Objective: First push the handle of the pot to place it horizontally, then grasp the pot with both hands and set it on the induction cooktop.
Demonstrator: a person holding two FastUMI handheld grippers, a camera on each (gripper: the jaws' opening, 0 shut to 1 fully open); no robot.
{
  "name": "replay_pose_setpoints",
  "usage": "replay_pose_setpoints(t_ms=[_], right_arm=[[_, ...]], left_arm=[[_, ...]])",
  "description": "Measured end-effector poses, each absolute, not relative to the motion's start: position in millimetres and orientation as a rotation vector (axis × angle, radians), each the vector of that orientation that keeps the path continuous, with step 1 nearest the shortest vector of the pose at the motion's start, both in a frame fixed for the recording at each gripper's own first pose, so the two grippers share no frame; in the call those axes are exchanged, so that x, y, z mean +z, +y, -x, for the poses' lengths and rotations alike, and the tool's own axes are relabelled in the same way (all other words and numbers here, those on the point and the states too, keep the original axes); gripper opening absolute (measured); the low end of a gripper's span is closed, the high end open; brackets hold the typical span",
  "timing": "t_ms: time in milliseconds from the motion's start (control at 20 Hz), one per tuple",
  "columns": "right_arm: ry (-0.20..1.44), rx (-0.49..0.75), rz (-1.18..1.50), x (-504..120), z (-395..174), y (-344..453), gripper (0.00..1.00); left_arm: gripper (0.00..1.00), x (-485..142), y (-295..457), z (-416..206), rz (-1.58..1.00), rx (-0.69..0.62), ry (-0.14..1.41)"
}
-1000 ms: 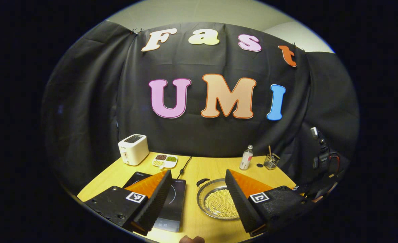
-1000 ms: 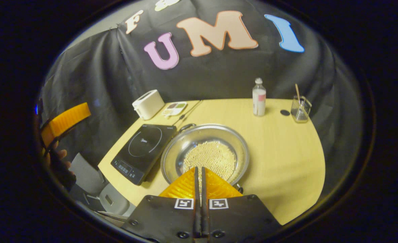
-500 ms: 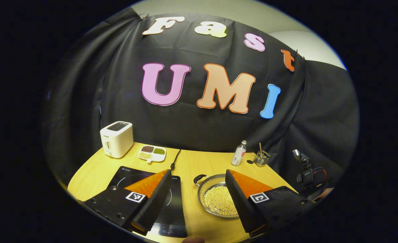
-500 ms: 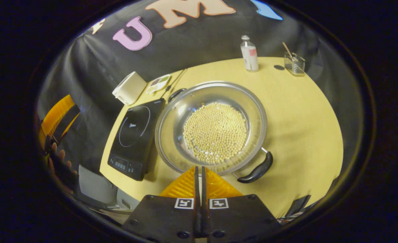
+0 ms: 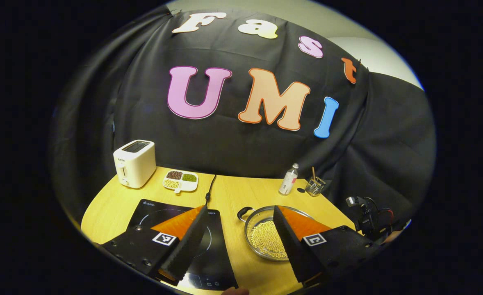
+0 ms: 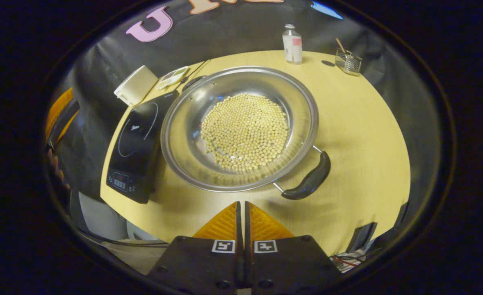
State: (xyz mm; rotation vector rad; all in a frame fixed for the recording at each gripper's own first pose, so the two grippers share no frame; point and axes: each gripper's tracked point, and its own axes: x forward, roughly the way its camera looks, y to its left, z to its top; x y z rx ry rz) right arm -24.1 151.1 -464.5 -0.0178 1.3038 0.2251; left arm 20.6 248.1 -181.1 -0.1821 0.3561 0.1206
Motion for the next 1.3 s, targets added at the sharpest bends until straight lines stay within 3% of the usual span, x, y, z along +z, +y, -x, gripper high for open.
replay_pose_setpoints(t_ms=[650,700,750,800,950,1100,1200,1300], right_arm=[[1.333,0.114,-0.057,-485.1,-17.3,100.5,0.03],[1.335,0.106,-0.072,-485.2,-20.3,96.2,0.03],[1.338,0.102,-0.082,-486.8,-24.0,93.6,0.03],[1.337,0.096,-0.083,-487.3,-27.4,89.5,0.03],[1.331,0.089,-0.059,-489.1,-42.9,78.9,0.03],[1.322,0.072,-0.049,-489.5,-59.4,72.2,0.02],[1.313,0.063,-0.044,-490.2,-67.1,68.1,0.00],[1.312,0.056,-0.051,-491.5,-74.9,64.3,0.03]], left_arm=[[1.00,-193.9,245.9,-20.7,0.182,0.180,0.384],[0.96,-194.0,246.8,-21.1,0.180,0.185,0.385],[1.00,-194.2,248.7,-20.6,0.177,0.194,0.386],[0.96,-195.0,250.3,-19.6,0.177,0.202,0.386],[0.96,-197.3,252.5,-19.0,0.185,0.221,0.389],[1.00,-198.8,256.5,-18.3,0.177,0.241,0.395],[0.96,-200.8,256.2,-18.6,0.179,0.245,0.399],[1.00,-202.8,255.1,-20.0,0.181,0.248,0.405]])
